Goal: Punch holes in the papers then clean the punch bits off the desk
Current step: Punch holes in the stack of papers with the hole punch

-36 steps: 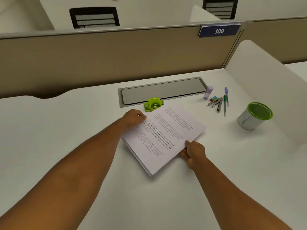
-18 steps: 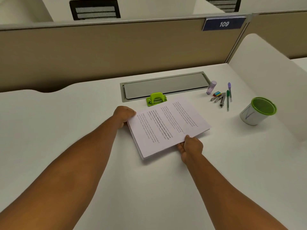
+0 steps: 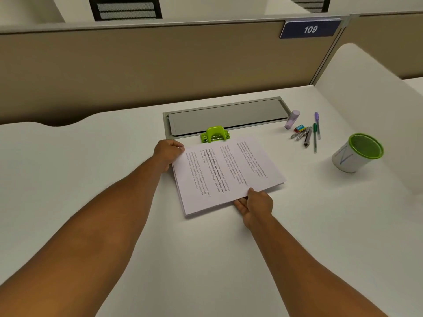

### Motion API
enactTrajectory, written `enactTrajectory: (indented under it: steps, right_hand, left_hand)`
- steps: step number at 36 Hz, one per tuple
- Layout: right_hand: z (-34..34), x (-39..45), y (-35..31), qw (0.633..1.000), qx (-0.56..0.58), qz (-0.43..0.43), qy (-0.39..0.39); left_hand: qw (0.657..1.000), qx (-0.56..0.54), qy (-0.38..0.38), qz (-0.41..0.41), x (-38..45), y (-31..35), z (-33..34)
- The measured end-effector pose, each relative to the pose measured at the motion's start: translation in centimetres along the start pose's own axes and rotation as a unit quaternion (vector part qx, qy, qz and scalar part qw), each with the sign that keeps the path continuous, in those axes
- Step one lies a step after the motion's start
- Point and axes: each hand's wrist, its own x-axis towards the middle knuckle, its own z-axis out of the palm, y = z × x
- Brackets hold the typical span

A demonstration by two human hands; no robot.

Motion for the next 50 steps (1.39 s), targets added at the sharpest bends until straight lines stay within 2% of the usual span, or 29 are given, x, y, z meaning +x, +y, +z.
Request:
enactTrajectory:
  steps: [7,14,19,25,31,34,39,50]
  right_hand:
    - [0.7,0.3,0.2,1.000,0.018,-0.006,0.003]
    - [1.3,0.6,0.3,0.999,0.032,0.002,0.011]
    - [1.6,0.7,0.4,1.000,0.027,0.005,0.010]
    - [1.4,0.9,0.7,1.000,-0.005,-0.010,0.022]
    - [1.7,1.3,0.7,0.999,-0.029,-0.022,0.026]
    - [1.8,1.5,0.5,0.999,-0.033,-0.022,0.027]
    - [1.8,1.7,-0.3,0.999,-0.043,-0.017,0.027]
    - [1.8,1.5,-1.4,0.992,-0.125,-0.011,0.029]
  left_hand:
    - [0.996,0.081,-0.004,0.044,1.3,0.3,0.0]
    - [0.971,0.195,0.044,0.134,1.9,2.3,1.1]
    - [0.954,0.212,0.011,0.210,2.2,3.7,2.8]
    - [0.920,0.285,-0.071,0.262,2.5,5.5,5.2]
    - [0.910,0.318,-0.084,0.253,3.5,8.2,7.0]
    - [0.906,0.332,-0.117,0.234,3.8,8.8,7.9]
    - [0.876,0.390,-0.161,0.234,4.7,9.0,9.0]
    - [0.877,0.403,-0.095,0.246,5.9,9.1,9.7]
